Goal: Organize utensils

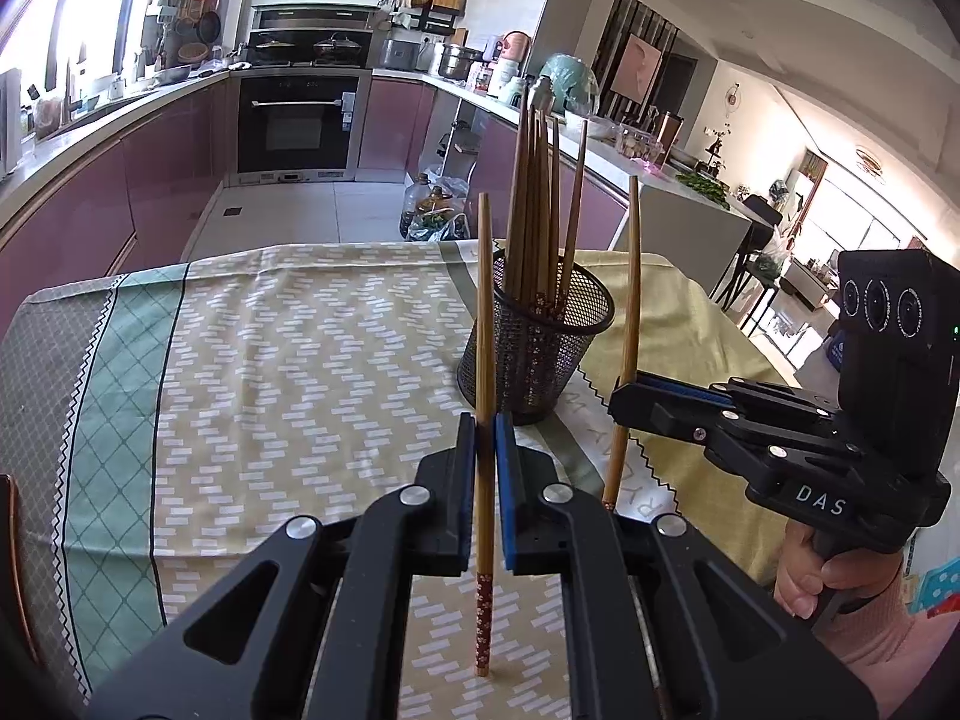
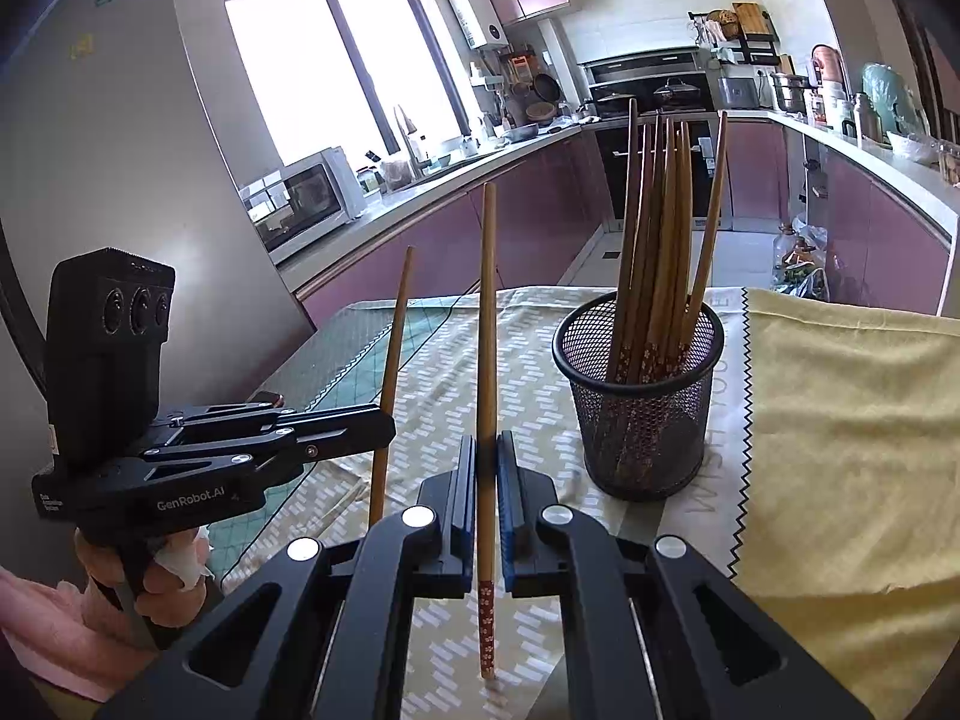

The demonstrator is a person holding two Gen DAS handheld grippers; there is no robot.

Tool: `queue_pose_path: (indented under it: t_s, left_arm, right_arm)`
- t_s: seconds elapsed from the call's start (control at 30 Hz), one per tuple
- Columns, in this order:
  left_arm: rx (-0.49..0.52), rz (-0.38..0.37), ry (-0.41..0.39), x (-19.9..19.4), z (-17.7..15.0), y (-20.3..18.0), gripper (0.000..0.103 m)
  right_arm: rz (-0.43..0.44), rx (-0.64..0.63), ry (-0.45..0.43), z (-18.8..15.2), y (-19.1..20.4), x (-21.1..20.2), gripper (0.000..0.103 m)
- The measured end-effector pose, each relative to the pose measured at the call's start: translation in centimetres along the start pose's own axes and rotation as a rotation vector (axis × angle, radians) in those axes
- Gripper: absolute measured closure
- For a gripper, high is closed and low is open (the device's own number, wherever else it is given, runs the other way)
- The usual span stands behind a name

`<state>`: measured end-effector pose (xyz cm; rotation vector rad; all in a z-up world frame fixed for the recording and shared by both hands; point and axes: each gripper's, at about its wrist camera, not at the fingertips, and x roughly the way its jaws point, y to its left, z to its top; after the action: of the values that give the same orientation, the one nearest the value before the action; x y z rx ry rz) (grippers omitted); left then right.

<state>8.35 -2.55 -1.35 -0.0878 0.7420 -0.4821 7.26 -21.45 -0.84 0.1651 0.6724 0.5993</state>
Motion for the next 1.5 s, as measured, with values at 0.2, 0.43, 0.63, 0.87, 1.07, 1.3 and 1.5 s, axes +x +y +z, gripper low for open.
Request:
queue_pose_path:
  t_s: [0.2, 0.43, 0.63, 0.87, 1.07, 1.3, 1.5]
  left_arm:
    - [-0.001, -0.005, -0.009, -0.2, 0.2, -0.2, 0.096]
    - [0.002, -0.010, -0.017, -0.4, 0.4, -0.3, 0.096]
    - [0.000, -0.014, -0.021, -0.5, 0.6, -0.4, 0.096]
    - [0.003, -0.015, -0.029, -0.5, 0.7, -0.5, 0.096]
    - [0.005, -0.018, -0.038, -0.9, 0.9, -0.7, 0.096]
    - [0.003, -0.031, -0.041, -0.9, 1.1, -0.7, 0.096]
    - [0.006, -0.037, -0.047, -1.2, 1.3, -0.9, 0.096]
  right_arm:
    - [-0.002, 0.000, -0.012, 0.2, 0.1, -0.1, 0.097]
    - [0.001, -0.002, -0.024, 0.5, 0.2, -0.3, 0.097]
    - [0.003, -0.004, -0.033, 0.7, 0.3, -0.5, 0.097]
    - [0.002, -0.004, -0.045, 1.0, 0.1, -0.8, 0.097]
    - [-0.002, -0.006, -0.055, 1.3, 0.1, -1.0, 0.097]
    - [-0.006, -0.009, -0.066, 1.2, 0.0, -1.5, 0.097]
    - [-0.011, -0.013, -0.078, 1.5, -0.1, -1.9, 0.097]
